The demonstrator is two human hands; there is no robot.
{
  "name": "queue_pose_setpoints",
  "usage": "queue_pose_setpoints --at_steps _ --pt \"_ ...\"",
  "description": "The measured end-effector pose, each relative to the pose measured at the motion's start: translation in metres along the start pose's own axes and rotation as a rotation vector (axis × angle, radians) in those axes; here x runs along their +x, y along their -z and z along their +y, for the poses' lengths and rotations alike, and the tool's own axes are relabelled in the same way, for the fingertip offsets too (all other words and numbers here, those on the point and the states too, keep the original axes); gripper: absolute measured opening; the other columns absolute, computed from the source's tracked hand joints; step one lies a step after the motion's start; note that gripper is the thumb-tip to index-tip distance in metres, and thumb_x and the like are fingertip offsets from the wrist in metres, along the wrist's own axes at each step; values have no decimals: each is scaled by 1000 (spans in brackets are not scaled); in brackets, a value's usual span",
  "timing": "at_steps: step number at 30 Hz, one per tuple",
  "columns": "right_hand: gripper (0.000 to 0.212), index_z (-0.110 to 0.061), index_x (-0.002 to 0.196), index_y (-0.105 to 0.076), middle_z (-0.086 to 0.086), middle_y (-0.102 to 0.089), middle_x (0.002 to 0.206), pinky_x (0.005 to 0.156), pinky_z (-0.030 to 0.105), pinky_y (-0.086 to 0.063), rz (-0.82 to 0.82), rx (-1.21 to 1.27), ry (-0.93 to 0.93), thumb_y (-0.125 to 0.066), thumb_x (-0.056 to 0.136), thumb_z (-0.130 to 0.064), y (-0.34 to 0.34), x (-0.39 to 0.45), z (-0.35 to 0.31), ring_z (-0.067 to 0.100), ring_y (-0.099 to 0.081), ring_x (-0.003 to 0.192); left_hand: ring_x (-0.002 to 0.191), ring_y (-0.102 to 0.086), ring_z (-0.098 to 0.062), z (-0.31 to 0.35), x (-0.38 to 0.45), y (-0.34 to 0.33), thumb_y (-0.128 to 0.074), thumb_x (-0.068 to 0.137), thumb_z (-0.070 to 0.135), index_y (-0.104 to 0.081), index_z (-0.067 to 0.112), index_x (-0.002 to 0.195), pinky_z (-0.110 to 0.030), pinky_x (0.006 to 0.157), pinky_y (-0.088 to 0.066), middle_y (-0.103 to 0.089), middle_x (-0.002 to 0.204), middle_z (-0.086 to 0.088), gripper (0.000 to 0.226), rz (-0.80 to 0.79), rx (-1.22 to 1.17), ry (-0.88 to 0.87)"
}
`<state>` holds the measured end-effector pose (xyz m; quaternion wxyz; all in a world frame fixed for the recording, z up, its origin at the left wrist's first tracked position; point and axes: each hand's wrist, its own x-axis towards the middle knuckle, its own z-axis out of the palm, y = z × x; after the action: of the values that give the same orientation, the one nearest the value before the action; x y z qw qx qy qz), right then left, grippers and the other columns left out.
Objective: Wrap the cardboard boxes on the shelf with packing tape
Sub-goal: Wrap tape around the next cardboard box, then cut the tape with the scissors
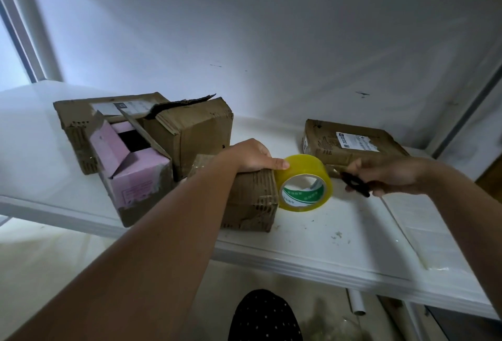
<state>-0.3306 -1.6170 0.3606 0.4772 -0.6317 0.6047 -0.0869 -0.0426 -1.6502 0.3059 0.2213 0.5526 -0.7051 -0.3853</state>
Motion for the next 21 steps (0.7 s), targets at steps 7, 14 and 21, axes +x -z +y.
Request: queue_pose_setpoints --at_steps 7,14,21 --pt "34 -19 85 -59 3 -63 82 67 21 -57 -46 324 240 -70 67 -46 -30 -5 -38 14 -65 76 94 -66 -22 2 -4 -1 -73 71 59 -72 7 90 -39 91 -51 -71 94 -8 55 4 17 -6" --pt "95 -12 106 -56 10 -65 85 67 29 -57 -421 253 172 -80 37 -73 -47 -21 -41 24 -69 83 87 -64 -23 2 -3 -1 -72 72 60 -70 3 91 -36 81 -50 -69 89 -9 60 11 21 -10" --pt "108 -8 118 -51 13 -67 98 83 40 -56 -496 150 30 -89 33 -62 -63 -28 -16 32 -66 101 96 -65 -23 7 0 6 -73 72 58 -70 13 85 -35 89 -50 -70 95 -6 47 -84 35 53"
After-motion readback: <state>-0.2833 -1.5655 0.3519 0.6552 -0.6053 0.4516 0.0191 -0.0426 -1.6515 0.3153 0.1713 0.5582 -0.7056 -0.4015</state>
